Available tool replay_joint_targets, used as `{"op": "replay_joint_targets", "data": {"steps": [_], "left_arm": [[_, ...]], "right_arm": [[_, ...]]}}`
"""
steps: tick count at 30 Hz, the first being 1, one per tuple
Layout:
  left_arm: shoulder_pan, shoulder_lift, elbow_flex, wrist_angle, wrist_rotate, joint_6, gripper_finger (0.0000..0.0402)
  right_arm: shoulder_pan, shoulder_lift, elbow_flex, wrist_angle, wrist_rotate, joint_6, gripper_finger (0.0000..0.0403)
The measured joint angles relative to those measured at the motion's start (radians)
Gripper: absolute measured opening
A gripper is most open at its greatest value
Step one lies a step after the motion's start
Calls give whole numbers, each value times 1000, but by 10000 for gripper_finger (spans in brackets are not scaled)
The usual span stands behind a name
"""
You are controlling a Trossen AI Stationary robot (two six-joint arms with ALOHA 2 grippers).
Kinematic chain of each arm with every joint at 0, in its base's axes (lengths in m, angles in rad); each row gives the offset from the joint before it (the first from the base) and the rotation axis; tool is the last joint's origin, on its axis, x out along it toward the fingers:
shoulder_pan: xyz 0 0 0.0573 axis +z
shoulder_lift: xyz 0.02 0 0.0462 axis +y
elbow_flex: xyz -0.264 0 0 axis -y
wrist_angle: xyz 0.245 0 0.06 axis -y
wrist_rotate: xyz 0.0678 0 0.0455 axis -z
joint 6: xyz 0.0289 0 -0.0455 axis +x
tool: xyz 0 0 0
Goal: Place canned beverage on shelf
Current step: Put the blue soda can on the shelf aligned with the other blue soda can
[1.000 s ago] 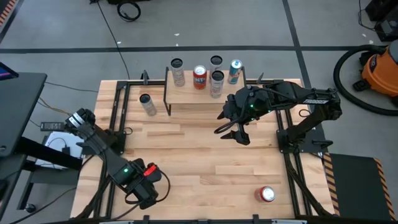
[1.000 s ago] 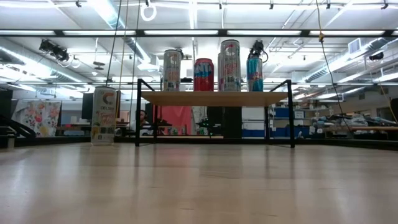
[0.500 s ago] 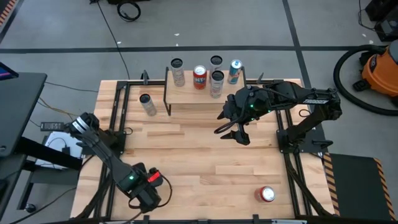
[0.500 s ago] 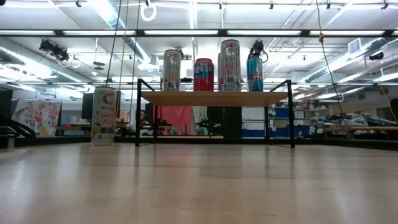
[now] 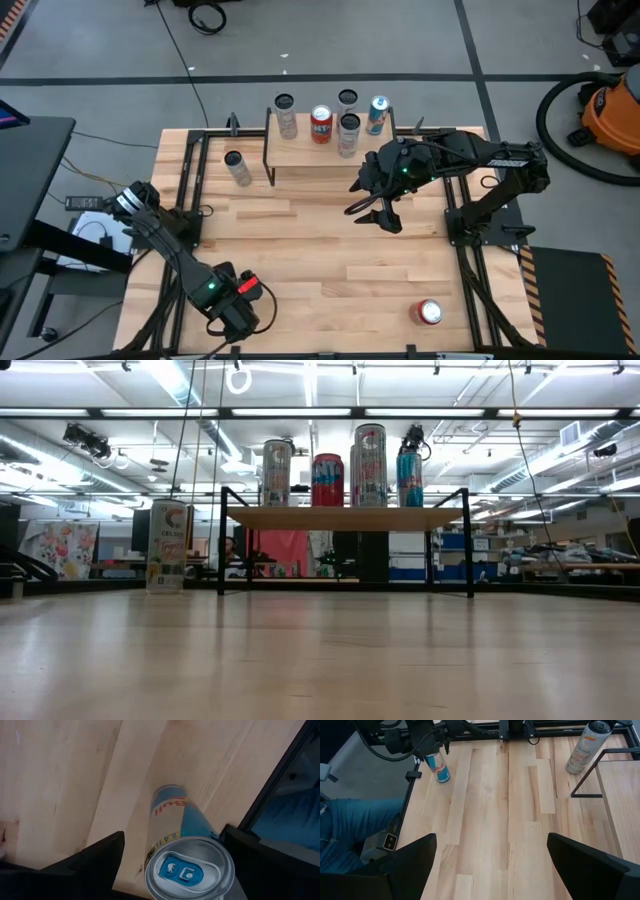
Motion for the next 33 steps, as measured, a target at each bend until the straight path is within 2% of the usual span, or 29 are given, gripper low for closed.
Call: {"op": "replay_joint_targets", "data": {"steps": [9,19,27,33], "left_arm": [[0,0,0,0,7,-3,341],[1,-1,0,4,37,60,237],[30,-2,1,21,22,172,234],[87,-2,1,24,19,324,239]], "right_arm": [[0,0,0,0,0,0,390],[0,0,0,0,0,0,390],[0,0,0,0,0,0,390],[0,0,0,11,22,0,390]]}}
